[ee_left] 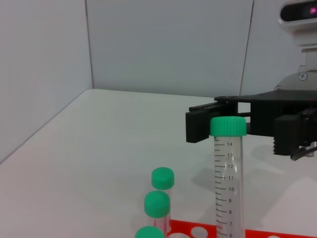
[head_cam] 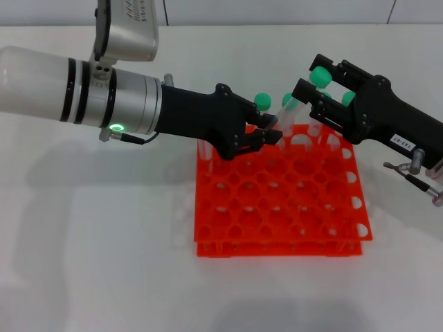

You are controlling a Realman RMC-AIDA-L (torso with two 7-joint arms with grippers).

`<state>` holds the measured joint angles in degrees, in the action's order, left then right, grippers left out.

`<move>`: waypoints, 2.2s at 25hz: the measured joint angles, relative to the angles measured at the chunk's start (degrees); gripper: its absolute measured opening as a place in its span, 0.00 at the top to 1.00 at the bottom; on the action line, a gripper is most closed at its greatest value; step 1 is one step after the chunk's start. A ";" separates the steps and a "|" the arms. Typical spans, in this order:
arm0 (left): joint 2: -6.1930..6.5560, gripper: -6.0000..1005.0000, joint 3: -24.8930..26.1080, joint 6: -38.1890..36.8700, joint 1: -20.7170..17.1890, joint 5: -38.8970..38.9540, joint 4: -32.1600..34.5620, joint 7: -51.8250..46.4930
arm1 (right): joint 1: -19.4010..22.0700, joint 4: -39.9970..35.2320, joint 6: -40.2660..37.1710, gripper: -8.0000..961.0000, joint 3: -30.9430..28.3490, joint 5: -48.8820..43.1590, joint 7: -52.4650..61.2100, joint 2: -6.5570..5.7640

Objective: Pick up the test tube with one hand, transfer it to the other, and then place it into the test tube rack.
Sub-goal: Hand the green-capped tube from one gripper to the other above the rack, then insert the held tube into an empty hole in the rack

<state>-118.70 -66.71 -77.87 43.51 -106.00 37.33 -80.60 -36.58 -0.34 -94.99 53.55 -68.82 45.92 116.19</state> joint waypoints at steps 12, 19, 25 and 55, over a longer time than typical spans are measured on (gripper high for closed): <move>-0.04 0.67 0.00 -0.39 -0.19 -0.08 0.05 0.01 | 0.54 0.08 0.26 0.57 -0.12 0.68 -0.47 0.00; -0.08 0.66 0.00 -0.37 -0.22 -0.06 -0.02 -0.25 | 0.55 0.08 0.26 0.70 -0.11 0.70 -0.54 0.00; -0.20 0.66 0.00 -0.67 -0.26 0.41 0.15 -0.92 | 0.55 0.05 0.22 0.72 -0.12 0.83 -0.57 -0.01; -0.46 0.11 -0.07 -10.21 -23.43 -8.57 55.71 -38.25 | 2.55 -9.73 1.73 0.72 4.64 -0.76 4.65 -0.56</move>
<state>-119.17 -66.78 -88.08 20.08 -114.58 93.04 -118.85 -34.03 -10.07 -93.26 58.19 -69.58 50.57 115.63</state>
